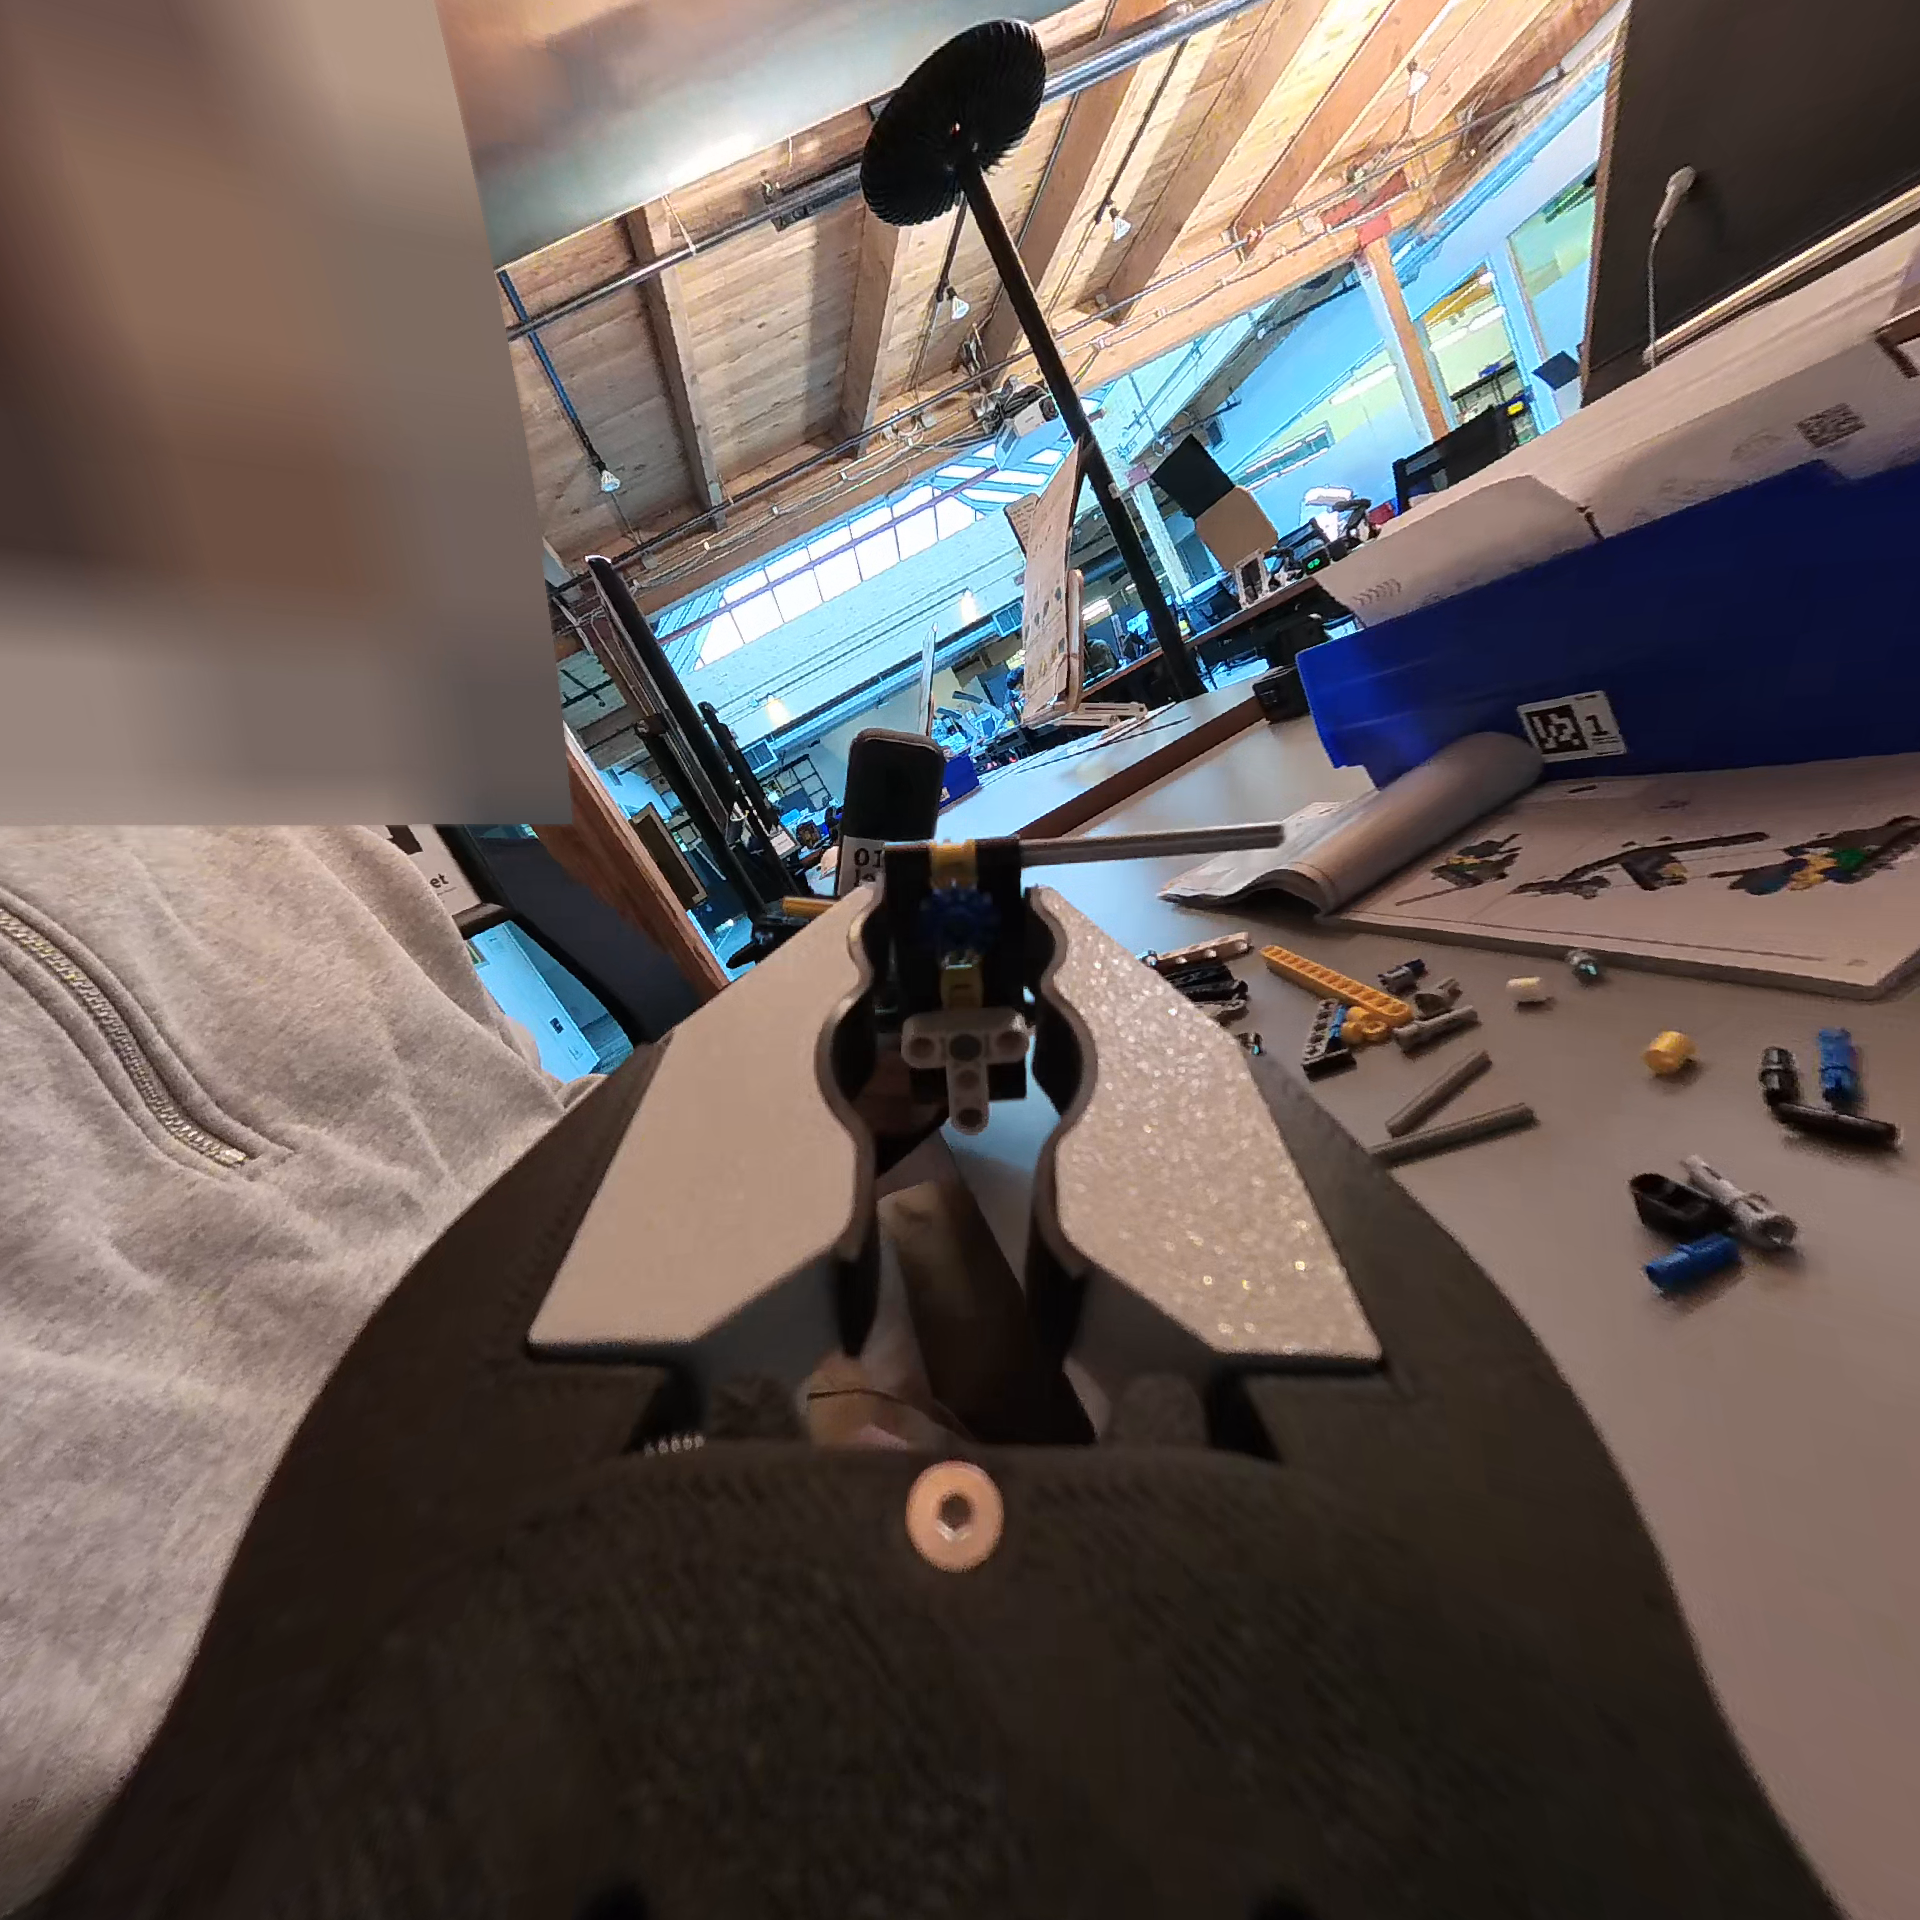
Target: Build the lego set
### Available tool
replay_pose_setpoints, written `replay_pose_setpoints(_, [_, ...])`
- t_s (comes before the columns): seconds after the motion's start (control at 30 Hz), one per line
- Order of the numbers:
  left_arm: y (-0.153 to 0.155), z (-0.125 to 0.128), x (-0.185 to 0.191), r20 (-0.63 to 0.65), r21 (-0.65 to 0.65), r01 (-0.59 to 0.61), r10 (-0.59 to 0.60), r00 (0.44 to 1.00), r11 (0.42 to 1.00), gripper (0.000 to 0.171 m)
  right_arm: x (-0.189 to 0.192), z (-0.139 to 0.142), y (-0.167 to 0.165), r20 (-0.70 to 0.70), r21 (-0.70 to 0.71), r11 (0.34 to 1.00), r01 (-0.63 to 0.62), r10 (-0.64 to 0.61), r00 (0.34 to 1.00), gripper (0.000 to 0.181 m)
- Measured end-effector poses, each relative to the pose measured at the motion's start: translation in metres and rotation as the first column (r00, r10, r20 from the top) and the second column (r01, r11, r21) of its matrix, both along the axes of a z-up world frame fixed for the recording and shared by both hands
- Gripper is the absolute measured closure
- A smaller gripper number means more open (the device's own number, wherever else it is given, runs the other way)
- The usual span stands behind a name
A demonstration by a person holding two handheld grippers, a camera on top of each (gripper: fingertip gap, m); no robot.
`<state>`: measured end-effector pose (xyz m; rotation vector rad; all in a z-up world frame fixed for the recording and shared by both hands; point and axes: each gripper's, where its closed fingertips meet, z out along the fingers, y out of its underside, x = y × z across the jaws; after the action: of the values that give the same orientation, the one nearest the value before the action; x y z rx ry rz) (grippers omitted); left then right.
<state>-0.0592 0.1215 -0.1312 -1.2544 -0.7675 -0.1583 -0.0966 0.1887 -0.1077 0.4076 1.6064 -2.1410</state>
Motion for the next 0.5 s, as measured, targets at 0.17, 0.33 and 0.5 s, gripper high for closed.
replay_pose_setpoints(0.17, [-0.004,0.002,-0.002,0.0,0.015,-0.011,0.011,1.0,1.0,0.168,-0.001,0.001,0.001,0.001,-0.005,1.0,0.002,-0.002,1.0,0.159])
replay_pose_setpoints(0.33, [-0.012,0.002,-0.007,0.009,0.015,-0.047,0.047,0.999,0.999,0.167,-0.003,0.0,0.001,-0.016,0.011,1.0,0.012,-0.012,1.0,0.159])
replay_pose_setpoints(0.5, [-0.016,-0.001,-0.01,0.014,-0.003,-0.072,0.072,0.997,0.997,0.167,-0.006,0.003,0.0,-0.048,0.02,1.0,0.024,-0.023,0.999,0.159])
